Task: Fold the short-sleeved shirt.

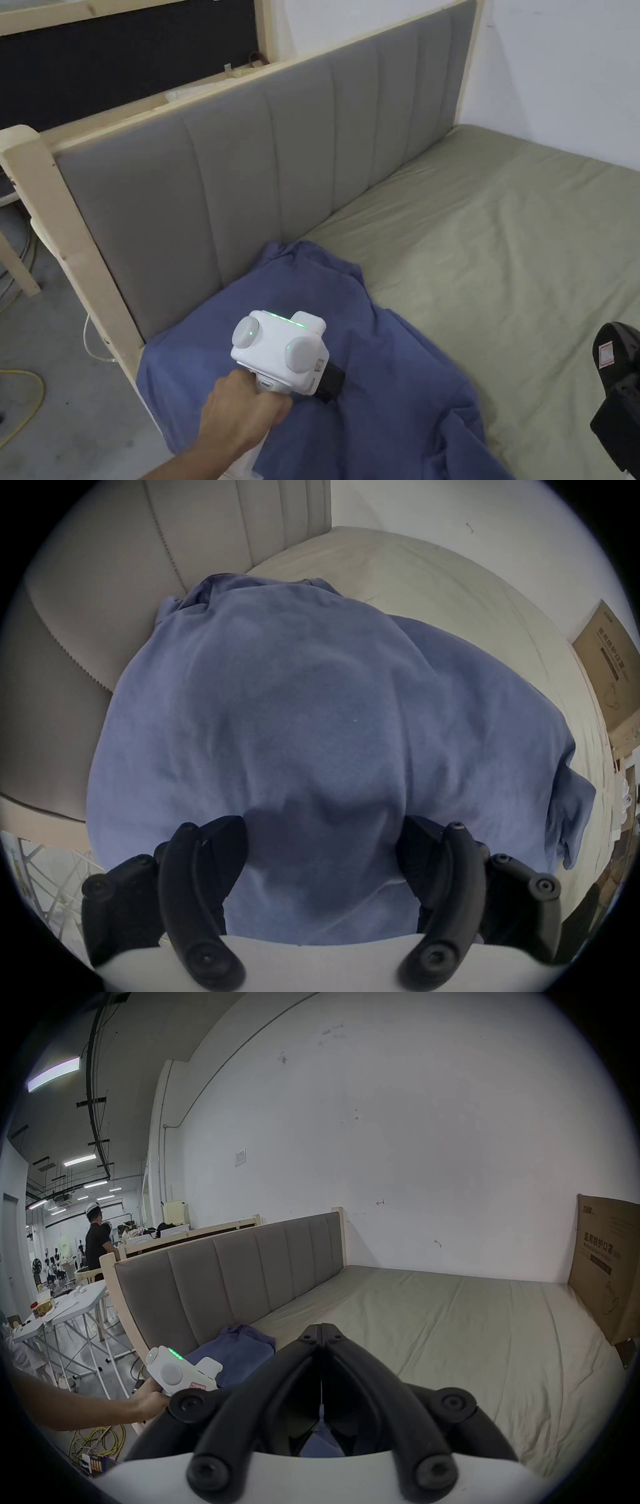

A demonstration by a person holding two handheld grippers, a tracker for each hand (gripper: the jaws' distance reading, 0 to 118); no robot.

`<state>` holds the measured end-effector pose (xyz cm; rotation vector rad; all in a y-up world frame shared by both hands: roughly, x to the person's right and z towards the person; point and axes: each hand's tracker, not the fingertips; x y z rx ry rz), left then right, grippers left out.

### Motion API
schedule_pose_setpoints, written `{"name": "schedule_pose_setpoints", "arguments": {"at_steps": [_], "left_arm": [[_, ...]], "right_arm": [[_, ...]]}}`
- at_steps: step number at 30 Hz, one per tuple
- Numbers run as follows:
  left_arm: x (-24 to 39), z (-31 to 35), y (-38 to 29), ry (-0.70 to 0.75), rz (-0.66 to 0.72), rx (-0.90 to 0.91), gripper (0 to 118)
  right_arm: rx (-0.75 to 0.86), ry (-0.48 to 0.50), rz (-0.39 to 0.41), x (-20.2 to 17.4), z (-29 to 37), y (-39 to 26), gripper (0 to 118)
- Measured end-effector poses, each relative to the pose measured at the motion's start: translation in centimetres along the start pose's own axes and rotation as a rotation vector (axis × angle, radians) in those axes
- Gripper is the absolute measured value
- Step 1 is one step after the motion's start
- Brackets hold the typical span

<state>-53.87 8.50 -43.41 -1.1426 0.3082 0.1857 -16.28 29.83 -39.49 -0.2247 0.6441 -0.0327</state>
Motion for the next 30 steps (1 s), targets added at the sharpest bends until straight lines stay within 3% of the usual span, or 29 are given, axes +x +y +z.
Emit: {"name": "schedule_pose_setpoints", "arguments": {"at_steps": [1,2,3,4,6,9,13,16,23,30], "left_arm": [[0.2,0.3,-0.1,0.002,-0.004,0.011,72],[0.3,0.5,-0.1,0.003,-0.016,0.006,49],[0.3,1.1,0.0,-0.02,-0.026,0.007,17],[0.4,1.7,0.2,-0.01,-0.03,0.022,2],[0.0,2.6,0.2,0.029,-0.037,0.067,2],[-2.0,3.0,0.0,-0.071,0.082,0.034,2],[-2.2,4.5,0.8,-0.078,0.103,0.054,2],[-0.9,5.9,1.8,-0.029,-0.002,0.081,2],[3.2,9.0,4.2,-0.05,-0.085,0.137,2],[14.1,11.9,9.2,-0.123,-0.275,0.22,2]], "right_arm": [[-0.005,0.0,-0.002,0.1,0.0,0.0,0],[-0.008,-0.004,-0.004,0.1,0.0,-0.1,0],[-0.007,-0.008,-0.004,0.2,0.1,-0.2,0],[-0.011,-0.011,-0.001,0.3,0.0,-0.2,0],[-0.021,-0.011,-0.013,0.5,0.1,-0.3,0],[-0.013,-0.01,-0.02,0.6,0.6,-0.1,0],[0.011,-0.028,-0.006,1.1,1.4,0.3,0],[0.016,-0.045,-0.012,2.0,2.0,0.7,0],[0.054,-0.122,-0.03,5.4,4.9,1.4,0],[0.076,-0.227,-0.06,10.3,9.2,1.4,0]]}}
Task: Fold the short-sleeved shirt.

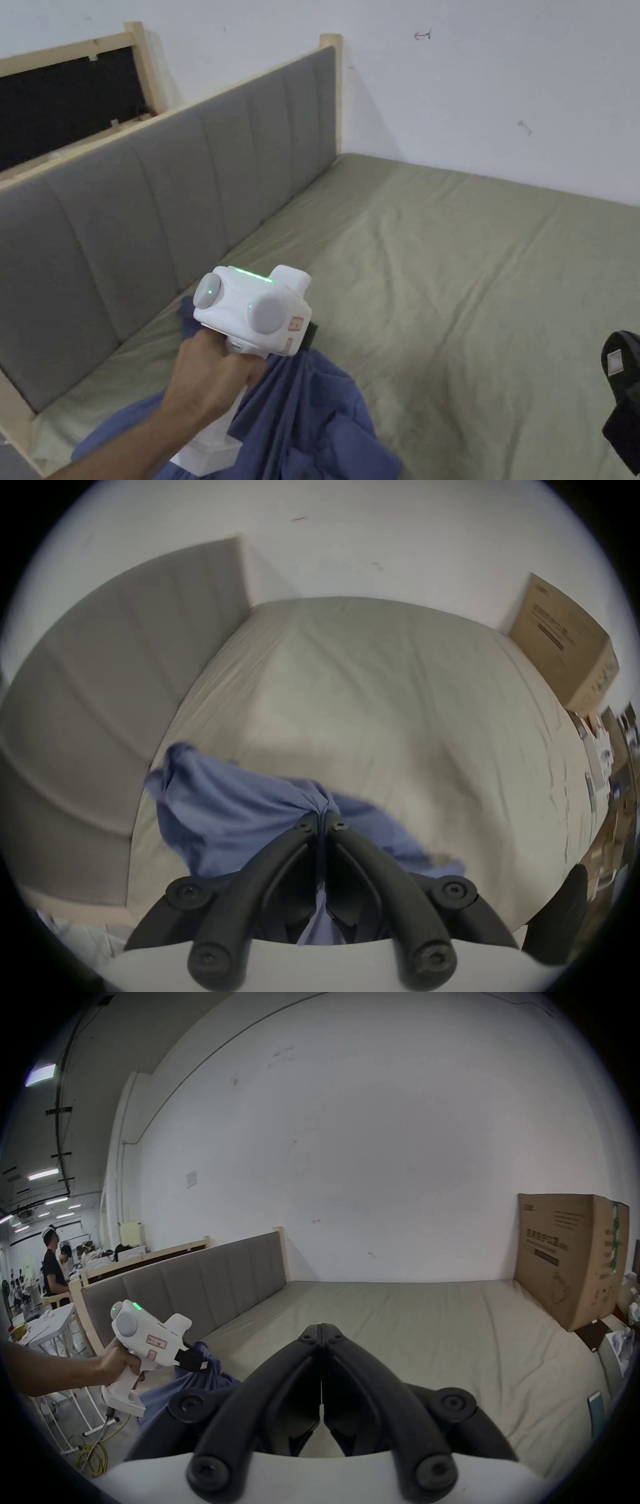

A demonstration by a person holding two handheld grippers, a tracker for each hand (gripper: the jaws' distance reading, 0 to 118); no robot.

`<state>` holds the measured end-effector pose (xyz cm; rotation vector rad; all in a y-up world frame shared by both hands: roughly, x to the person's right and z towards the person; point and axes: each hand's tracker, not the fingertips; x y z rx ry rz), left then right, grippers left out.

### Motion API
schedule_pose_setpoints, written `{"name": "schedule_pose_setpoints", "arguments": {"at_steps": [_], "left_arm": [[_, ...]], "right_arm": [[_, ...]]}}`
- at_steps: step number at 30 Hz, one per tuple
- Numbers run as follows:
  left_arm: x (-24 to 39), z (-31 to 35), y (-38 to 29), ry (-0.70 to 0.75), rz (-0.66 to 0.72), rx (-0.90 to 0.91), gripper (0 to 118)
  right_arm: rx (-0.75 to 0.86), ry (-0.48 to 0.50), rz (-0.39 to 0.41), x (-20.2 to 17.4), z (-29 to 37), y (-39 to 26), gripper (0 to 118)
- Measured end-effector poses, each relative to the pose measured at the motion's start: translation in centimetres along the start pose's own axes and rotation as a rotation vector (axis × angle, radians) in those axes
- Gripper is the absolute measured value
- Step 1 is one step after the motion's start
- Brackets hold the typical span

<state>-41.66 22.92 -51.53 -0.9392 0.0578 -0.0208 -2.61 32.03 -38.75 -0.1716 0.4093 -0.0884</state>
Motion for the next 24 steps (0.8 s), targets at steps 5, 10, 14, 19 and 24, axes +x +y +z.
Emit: {"name": "schedule_pose_setpoints", "arguments": {"at_steps": [5,10,14,19,24], "left_arm": [[10.6,-1.9,4.6,-0.107,-0.134,0.04,2],[24.4,-4.1,6.3,-0.254,-0.353,0.027,2],[35.2,-3.9,5.9,-0.361,-0.384,0.061,2],[47.5,-3.2,4.4,-0.543,-0.604,-0.02,2],[54.7,-1.2,0.2,-0.657,-0.704,0.042,2]], "right_arm": [[0.022,-0.09,-0.022,4.9,2.1,0.6,0],[0.037,-0.226,-0.02,10.3,4.4,0.4,0],[0.04,-0.345,-0.066,15.2,6.6,0.2,0],[0.067,-0.474,-0.062,19.9,10.1,0.4,0],[0.058,-0.539,-0.044,22.7,12.2,-0.1,0]]}}
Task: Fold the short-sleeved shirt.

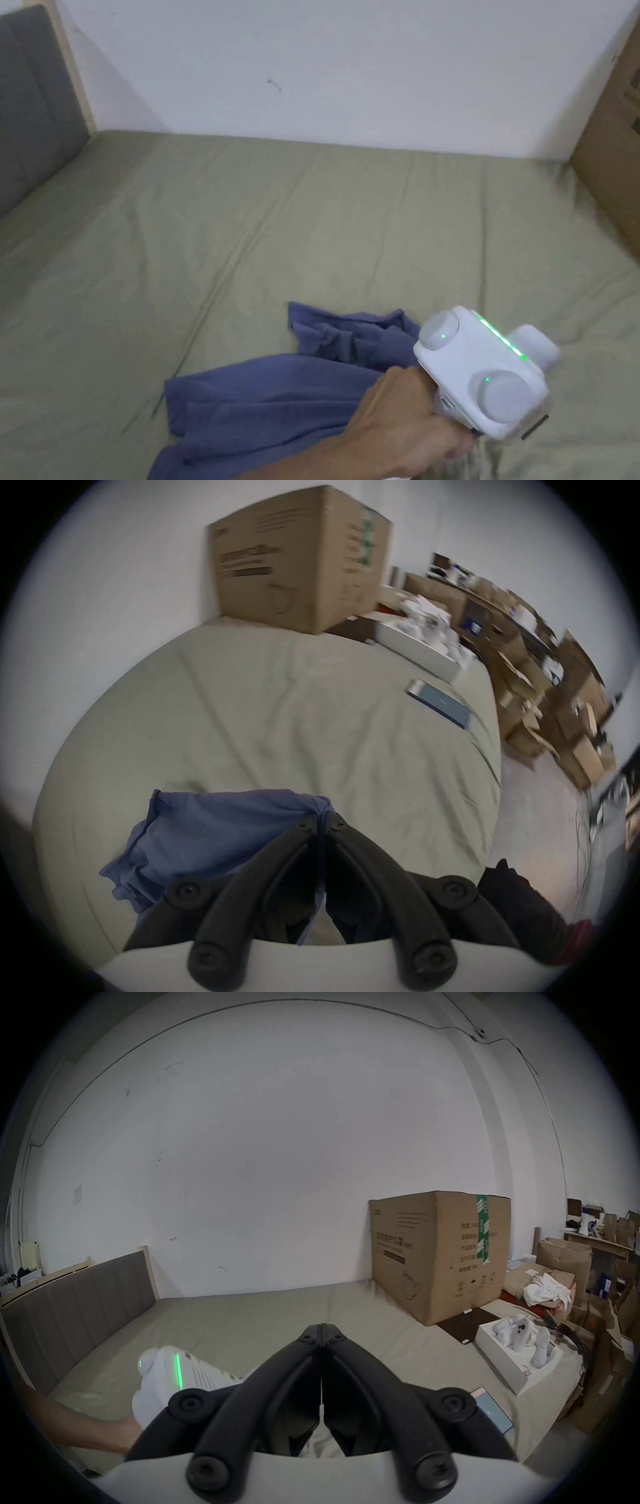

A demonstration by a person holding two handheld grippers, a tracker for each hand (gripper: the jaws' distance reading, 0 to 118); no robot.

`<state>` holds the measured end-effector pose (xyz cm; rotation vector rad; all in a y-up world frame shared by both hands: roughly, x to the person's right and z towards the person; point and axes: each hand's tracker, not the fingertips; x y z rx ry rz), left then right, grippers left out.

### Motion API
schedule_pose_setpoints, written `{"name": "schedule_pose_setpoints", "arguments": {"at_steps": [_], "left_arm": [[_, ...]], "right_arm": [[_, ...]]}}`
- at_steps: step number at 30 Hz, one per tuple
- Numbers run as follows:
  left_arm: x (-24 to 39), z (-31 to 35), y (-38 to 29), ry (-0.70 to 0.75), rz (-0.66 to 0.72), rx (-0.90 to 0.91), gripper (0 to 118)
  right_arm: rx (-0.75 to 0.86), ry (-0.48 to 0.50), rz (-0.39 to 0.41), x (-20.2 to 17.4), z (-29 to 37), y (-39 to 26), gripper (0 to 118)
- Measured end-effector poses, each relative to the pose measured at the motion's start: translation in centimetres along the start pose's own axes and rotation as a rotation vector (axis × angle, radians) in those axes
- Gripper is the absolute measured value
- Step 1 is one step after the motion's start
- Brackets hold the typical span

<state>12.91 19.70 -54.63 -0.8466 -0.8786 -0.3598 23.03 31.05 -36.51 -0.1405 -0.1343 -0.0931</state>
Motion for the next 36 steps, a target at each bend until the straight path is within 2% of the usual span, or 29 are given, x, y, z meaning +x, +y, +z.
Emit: {"name": "schedule_pose_setpoints", "arguments": {"at_steps": [3,6,9,13,14,15,16,17,18,19,20,22,24,26,28,31,32,36], "left_arm": [[2.8,-1.0,-1.5,-0.081,-0.061,-0.043,2],[3.7,-2.5,-3.5,-0.073,-0.099,-0.096,2],[3.1,-3.3,-4.9,-0.079,-0.065,-0.143,2],[2.4,-3.2,-5.5,-0.062,-0.036,-0.149,8],[2.3,-2.7,-5.5,-0.052,-0.029,-0.127,14],[2.0,-1.7,-5.4,-0.048,0.008,-0.075,32],[1.4,-0.7,-5.1,-0.051,0.059,-0.035,67],[0.8,0.4,-4.8,-0.067,0.136,0.005,86],[-0.1,2.5,-4.7,-0.083,0.216,0.088,89],[-0.9,4.8,-4.8,-0.088,0.275,0.191,90],[-1.6,7.1,-4.9,-0.065,0.307,0.255,94],[-2.9,13.4,-6.0,0.014,0.35,0.455,100],[-3.9,19.6,-7.8,0.107,0.411,0.58,100],[-4.2,25.9,-11.0,0.221,0.427,0.723,104],[-3.8,31.5,-14.7,0.375,0.386,0.769,114],[-2.4,37.8,-21.0,0.67,0.387,0.812,116],[-1.9,39.2,-23.3,0.719,0.386,0.826,117],[-0.3,43.3,-29.6,0.917,0.465,0.847,118]], "right_arm": [[-0.001,-0.024,-0.021,1.1,0.2,-0.4,0],[-0.018,-0.027,-0.043,1.7,0.2,-0.9,0],[-0.019,-0.025,-0.044,1.5,0.3,-1.3,0],[-0.017,-0.017,-0.065,1.1,0.2,-1.4,2],[-0.019,-0.022,-0.065,0.8,0.1,-1.4,9],[-0.018,-0.031,-0.063,0.6,0.1,-1.3,22],[-0.014,-0.036,-0.059,0.4,0.2,-1.3,46],[-0.011,-0.034,-0.058,0.2,0.3,-1.3,69],[-0.009,-0.018,-0.052,0.0,0.4,-1.1,88],[-0.011,-0.001,-0.035,-0.5,0.7,-0.8,97],[-0.001,0.009,-0.006,-1.1,1.0,-0.7,97],[0.004,0.012,0.058,-2.4,1.8,-0.2,97],[0.027,0.061,0.074,-3.4,2.8,-0.1,100],[0.016,0.068,0.08,-4.6,3.7,0.4,104],[0.029,0.105,0.092,-5.5,4.8,0.4,110],[0.023,0.08,0.147,-6.7,6.4,0.0,111],[0.025,0.066,0.162,-6.9,7.0,-0.1,111],[0.019,0.072,0.103,-6.8,8.9,-0.9,111]]}}
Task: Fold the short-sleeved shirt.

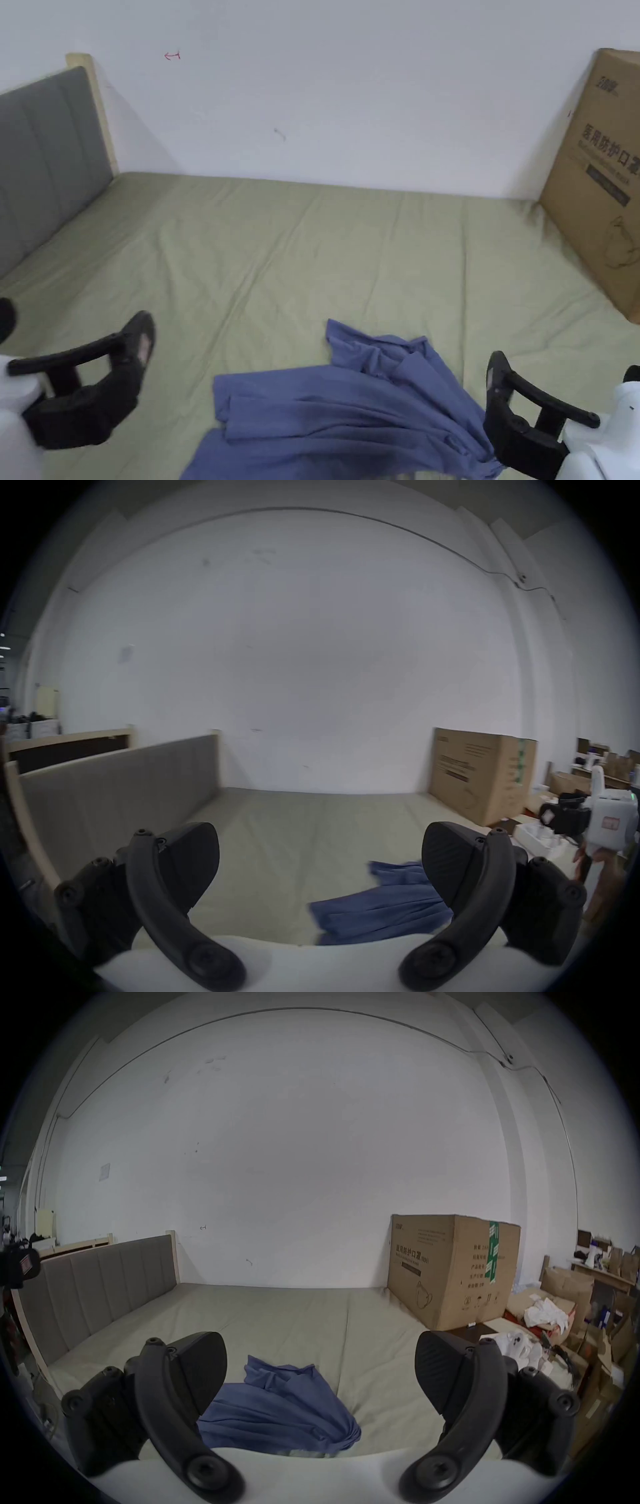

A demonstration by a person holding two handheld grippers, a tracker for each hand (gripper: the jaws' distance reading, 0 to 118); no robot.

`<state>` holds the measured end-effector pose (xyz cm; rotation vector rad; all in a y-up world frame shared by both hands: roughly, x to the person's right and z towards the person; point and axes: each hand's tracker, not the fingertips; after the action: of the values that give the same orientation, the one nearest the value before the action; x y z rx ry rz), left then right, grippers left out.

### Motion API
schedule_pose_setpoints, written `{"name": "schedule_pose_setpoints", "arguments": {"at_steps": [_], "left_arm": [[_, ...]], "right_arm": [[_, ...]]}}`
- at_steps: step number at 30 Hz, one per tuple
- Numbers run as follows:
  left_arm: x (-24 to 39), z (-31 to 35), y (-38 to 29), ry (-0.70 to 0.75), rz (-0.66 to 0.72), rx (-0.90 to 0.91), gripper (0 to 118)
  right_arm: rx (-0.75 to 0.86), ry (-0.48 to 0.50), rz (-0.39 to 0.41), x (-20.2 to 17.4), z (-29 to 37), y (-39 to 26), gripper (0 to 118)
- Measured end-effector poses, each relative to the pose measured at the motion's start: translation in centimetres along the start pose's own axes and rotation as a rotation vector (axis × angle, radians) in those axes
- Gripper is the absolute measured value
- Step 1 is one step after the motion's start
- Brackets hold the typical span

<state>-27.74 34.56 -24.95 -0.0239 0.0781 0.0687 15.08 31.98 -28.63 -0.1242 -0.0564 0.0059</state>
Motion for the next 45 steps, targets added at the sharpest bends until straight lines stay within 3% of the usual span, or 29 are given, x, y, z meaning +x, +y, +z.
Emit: {"name": "schedule_pose_setpoints", "arguments": {"at_steps": [6,8,9,10,11,12,13,15,17,23,27,28,31,33,34,35,36,39,45], "left_arm": [[-2.6,2.2,-1.8,0.092,-0.022,-0.077,117],[-3.1,2.4,-2.3,0.05,-0.005,-0.059,110],[-3.0,2.3,-2.4,0.042,0.009,-0.071,88],[-2.9,2.2,-2.6,0.055,0.012,-0.074,26],[-2.8,1.9,-2.9,0.08,0.011,-0.083,0],[-3.0,2.2,-2.9,0.101,0.006,-0.09,0],[-3.4,2.3,-2.8,0.056,0.058,-0.109,0],[-3.0,2.0,-2.7,0.073,0.048,-0.114,0],[-2.8,2.0,-2.4,0.088,0.025,-0.115,0],[-2.2,-0.9,-1.2,-0.046,0.068,-0.168,0],[-0.8,-7.8,-1.4,-0.243,0.09,-0.387,0],[-0.2,-9.4,-1.7,-0.249,0.062,-0.386,0],[1.8,-16.1,-4.2,-0.296,0.032,-0.609,0],[2.0,-21.2,-6.7,-0.344,0.122,-0.676,15],[2.7,-23.9,-8.4,-0.364,0.178,-0.773,41],[2.8,-25.5,-9.9,-0.284,0.195,-0.817,72],[3.3,-27.5,-11.8,-0.282,0.197,-0.916,72],[3.9,-32.5,-16.8,-0.135,0.172,-1.067,105],[4.5,-37.4,-22.8,-0.006,0.215,-1.222,102]], "right_arm": [[-0.022,-0.013,0.031,0.0,1.1,-1.0,111],[-0.035,0.038,0.028,0.1,1.5,-1.1,110],[-0.035,0.031,0.037,0.0,1.6,-1.2,107],[-0.029,0.024,0.052,-0.2,1.8,-1.2,90],[-0.01,0.011,0.075,-0.3,2.0,-1.3,54],[0.002,-0.029,0.108,-0.4,2.0,-1.3,5],[-0.019,-0.07,0.116,-0.2,2.2,-1.4,0],[-0.049,0.04,0.052,0.4,1.9,-0.9,0],[-0.017,-0.014,0.062,0.2,2.0,-0.9,0],[-0.033,0.025,0.036,0.9,1.1,-0.1,0],[-0.046,0.038,0.045,0.5,0.5,-0.8,0],[-0.05,0.045,0.033,0.5,0.4,-0.9,0],[-0.077,0.072,-0.011,0.2,-0.1,-1.3,0],[-0.09,0.082,-0.024,0.1,-0.7,-1.7,0],[-0.093,0.083,-0.029,0.0,-0.9,-1.8,0],[-0.096,0.082,-0.035,0.0,-1.1,-1.9,0],[-0.103,0.09,-0.047,0.1,-1.4,-2.0,0],[-0.126,0.104,-0.064,0.3,-2.2,-2.3,0],[-0.152,0.105,-0.059,0.6,-4.1,-3.1,0]]}}
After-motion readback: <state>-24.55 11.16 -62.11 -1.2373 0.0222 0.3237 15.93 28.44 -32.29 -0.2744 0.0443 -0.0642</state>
